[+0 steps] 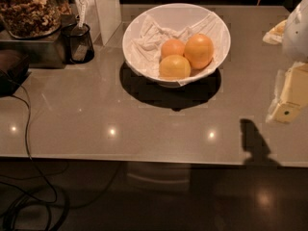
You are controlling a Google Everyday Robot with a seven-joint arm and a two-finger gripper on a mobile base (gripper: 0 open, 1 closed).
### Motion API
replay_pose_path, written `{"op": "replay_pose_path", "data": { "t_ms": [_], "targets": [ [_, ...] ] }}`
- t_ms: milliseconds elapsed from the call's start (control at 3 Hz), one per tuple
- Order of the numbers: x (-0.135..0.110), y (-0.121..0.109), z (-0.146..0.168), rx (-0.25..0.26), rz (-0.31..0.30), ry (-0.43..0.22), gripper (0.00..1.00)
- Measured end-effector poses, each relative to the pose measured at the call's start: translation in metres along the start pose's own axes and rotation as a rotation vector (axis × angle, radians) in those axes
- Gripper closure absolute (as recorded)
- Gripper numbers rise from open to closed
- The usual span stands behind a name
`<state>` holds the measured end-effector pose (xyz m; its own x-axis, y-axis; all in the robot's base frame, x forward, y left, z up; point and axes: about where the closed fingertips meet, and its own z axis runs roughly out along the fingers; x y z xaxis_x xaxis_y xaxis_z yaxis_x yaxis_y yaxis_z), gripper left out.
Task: Pick orange from white bowl
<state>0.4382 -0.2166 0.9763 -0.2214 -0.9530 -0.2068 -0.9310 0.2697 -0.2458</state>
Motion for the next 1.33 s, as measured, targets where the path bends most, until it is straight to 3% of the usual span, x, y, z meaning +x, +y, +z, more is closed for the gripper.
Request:
{"op": "replay_pose_path", "data": {
  "t_ms": [333,667,1000,1333],
  "targets": [
    [0.0,0.0,0.0,0.0,-0.001,0.0,0.0],
    [-0.012,-0.007,-0.014,0.042,-0.059,0.01,0.0],
    [-0.05,-0.026,-0.034,0.091,-0.192,0.036,0.0],
    [-0.116,-0.049,-0.05,0.12,-0.342,0.011,0.0]
  ]
}}
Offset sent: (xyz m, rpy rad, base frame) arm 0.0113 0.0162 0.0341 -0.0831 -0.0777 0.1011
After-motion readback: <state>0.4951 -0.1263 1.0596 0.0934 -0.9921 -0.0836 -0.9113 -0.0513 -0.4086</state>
